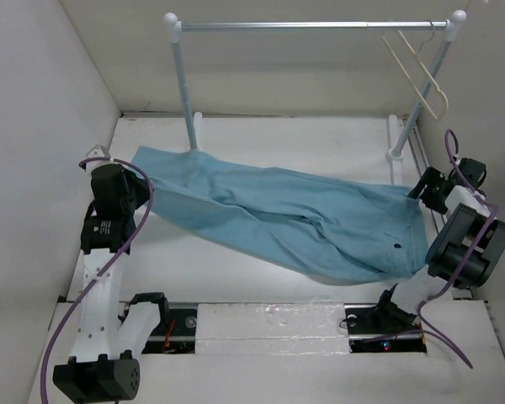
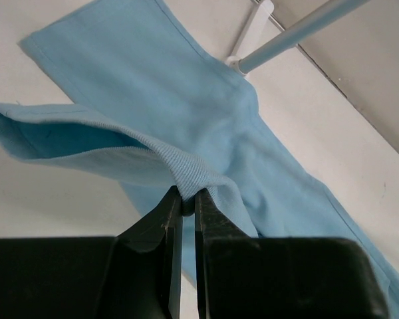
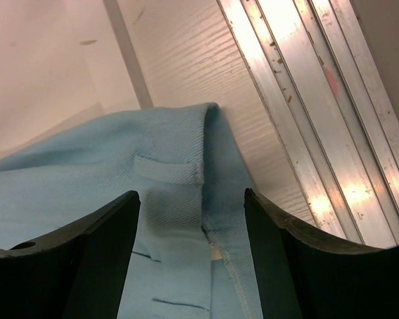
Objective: Place the trousers on the hanger
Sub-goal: Flatten out the trousers at the center of the board.
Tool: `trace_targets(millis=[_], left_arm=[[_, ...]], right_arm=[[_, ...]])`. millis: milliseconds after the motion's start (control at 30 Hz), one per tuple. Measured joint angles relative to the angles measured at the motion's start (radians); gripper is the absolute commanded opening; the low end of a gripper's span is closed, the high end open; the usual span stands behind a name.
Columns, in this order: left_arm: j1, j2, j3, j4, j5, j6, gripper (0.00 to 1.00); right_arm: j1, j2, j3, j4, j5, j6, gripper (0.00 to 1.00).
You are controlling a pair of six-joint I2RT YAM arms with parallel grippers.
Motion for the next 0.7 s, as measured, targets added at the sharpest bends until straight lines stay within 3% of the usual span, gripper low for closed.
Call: trace_targets(millis=[100, 200, 233, 333, 533, 700], left_arm=[[0.000, -0.003, 0.000, -0.004, 0.015, 0.005, 0.00], [0.000, -0.006, -0.003, -0.003, 0.029, 0.008, 0.00], [0.000, -0.007, -0.005, -0.002, 0.031, 0.008, 0.00], [0.000, -0.007, -0.016, -0.005, 0.034, 0.011, 0.00], [0.000, 0.002, -0.016, -0.009, -0.060, 0.043, 0.00], [0.001, 0.043, 0.013, -0.034, -0.187, 0.065, 0.00]], right_arm=[[0.000, 0.028, 0.000, 0.001, 0.011, -0.005, 0.63], [0.000, 0.055, 0.000, 0.008, 0.006, -0.009, 0.39], [0.000, 0.063, 0.000, 0.010, 0.002, -0.009, 0.22], [0.001, 0.073, 0.000, 0.013, -0.021, 0.000, 0.03], [-0.005, 0.060, 0.023, 0.030, -0.100, 0.057, 0.00], [-0.005, 0.107, 0.165, 0.070, -0.173, 0.171, 0.00]])
